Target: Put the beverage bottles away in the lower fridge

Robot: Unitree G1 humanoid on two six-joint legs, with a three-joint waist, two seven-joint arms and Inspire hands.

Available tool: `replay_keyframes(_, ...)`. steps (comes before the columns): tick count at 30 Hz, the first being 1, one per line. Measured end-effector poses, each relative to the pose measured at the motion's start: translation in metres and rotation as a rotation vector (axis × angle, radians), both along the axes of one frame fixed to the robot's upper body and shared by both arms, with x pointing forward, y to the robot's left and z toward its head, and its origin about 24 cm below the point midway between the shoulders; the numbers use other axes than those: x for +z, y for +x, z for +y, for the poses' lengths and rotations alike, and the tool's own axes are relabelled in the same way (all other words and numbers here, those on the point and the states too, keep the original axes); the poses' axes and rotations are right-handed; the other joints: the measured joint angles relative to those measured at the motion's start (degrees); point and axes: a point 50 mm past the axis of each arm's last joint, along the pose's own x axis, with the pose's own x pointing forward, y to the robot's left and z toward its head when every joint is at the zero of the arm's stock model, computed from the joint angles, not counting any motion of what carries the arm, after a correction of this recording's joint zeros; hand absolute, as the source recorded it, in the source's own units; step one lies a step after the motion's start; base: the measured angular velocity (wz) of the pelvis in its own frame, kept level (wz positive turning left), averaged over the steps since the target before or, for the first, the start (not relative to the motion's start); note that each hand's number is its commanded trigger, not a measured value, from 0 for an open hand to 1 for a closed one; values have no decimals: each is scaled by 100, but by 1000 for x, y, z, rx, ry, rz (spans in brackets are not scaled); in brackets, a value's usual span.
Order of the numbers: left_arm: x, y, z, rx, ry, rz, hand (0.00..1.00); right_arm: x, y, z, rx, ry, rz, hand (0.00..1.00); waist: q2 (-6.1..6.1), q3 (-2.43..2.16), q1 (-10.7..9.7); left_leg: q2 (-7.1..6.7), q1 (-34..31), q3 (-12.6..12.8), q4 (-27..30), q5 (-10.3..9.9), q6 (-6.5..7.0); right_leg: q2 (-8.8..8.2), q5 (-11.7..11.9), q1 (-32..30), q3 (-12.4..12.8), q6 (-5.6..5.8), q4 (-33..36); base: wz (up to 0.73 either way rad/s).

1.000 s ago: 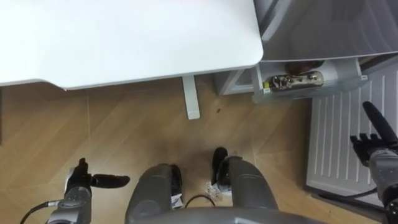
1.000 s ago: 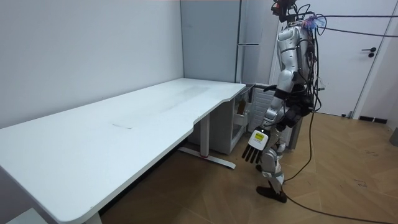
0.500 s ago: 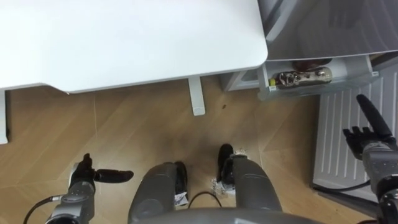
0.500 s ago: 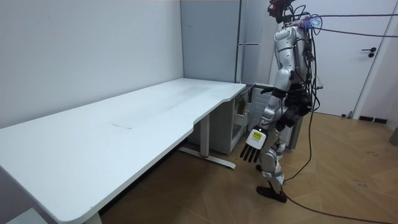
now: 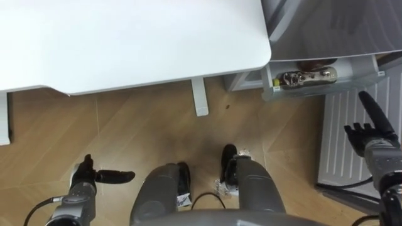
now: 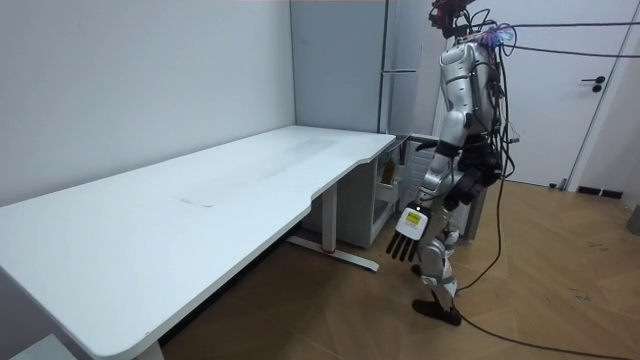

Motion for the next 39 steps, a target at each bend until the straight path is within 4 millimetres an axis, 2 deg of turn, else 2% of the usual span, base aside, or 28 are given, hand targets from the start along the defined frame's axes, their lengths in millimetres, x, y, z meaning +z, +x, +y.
replay_keyframes(3, -1, 0, -4, -11, -7, 1, 0, 9, 14, 1, 36, -29, -18, 0, -14, 4, 4, -81, -74, 0, 15, 17, 17, -54, -46, -145, 8, 7, 161, 5)
replay_keyframes(8, -2, -2, -4, -12, -7, 6, 0, 20, 32, 4, 62, -43, -58, 0, -61, 35, 39, -100, -115, -19, 43, 30, 36, -128, -64, -168, -29, 13, 205, 6)
replay_keyframes(14, -1, 0, -3, -18, 8, -2, 0, 53, 62, -6, 121, -165, -77, 0, -97, 60, 87, -119, -568, -52, 360, -3, 71, -148, -93, -583, -35, 20, 451, 4)
replay_keyframes(16, -1, 0, -3, -20, 13, -1, 0, 65, 67, -14, 154, -257, -32, 0, -107, 69, 164, -119, -780, -62, 497, -20, 81, -160, -97, -781, -31, 16, 564, 4)
replay_keyframes(20, -1, -1, -3, -34, 31, 10, 0, 76, 75, -16, 225, -388, 51, 0, -135, 89, 184, -171, -1015, -95, 630, -23, 83, -236, -142, -1018, -53, -3, 758, 9)
replay_keyframes(24, 1, 1, 0, -67, 54, 13, 0, 86, 86, -12, 270, -488, 115, 0, -225, 145, 228, -153, -1236, -157, 827, -43, 56, -246, -203, -1213, -83, -47, 919, 9)
replay_keyframes(25, 1, 1, -1, -73, 56, 13, 0, 90, 88, -13, 272, -521, 135, 0, -224, 146, 263, -134, -1317, -183, 918, -66, 46, -269, -224, -1275, -153, -82, 974, 10)
replay_keyframes(31, 3, 6, -4, -92, 74, -12, 0, 110, 98, -16, 294, -757, 260, 0, -246, 159, 417, -170, -1698, -233, 1297, -149, 20, -395, -406, -1673, -195, -159, 1457, 12)
replay_keyframes(35, 3, 5, -4, -93, 82, -4, 0, 115, 98, -17, 310, -911, 364, 0, -253, 165, 422, -179, -1882, -252, 1474, -183, -14, -426, -485, -1861, -198, -206, 1669, 7)
replay_keyframes(39, 3, 4, -4, -116, 94, 5, 0, 113, 96, -15, 337, -1062, 496, 0, -311, 201, 414, -170, -2009, -325, 1545, -176, -67, -491, -532, -1952, -297, -283, 1758, 10)
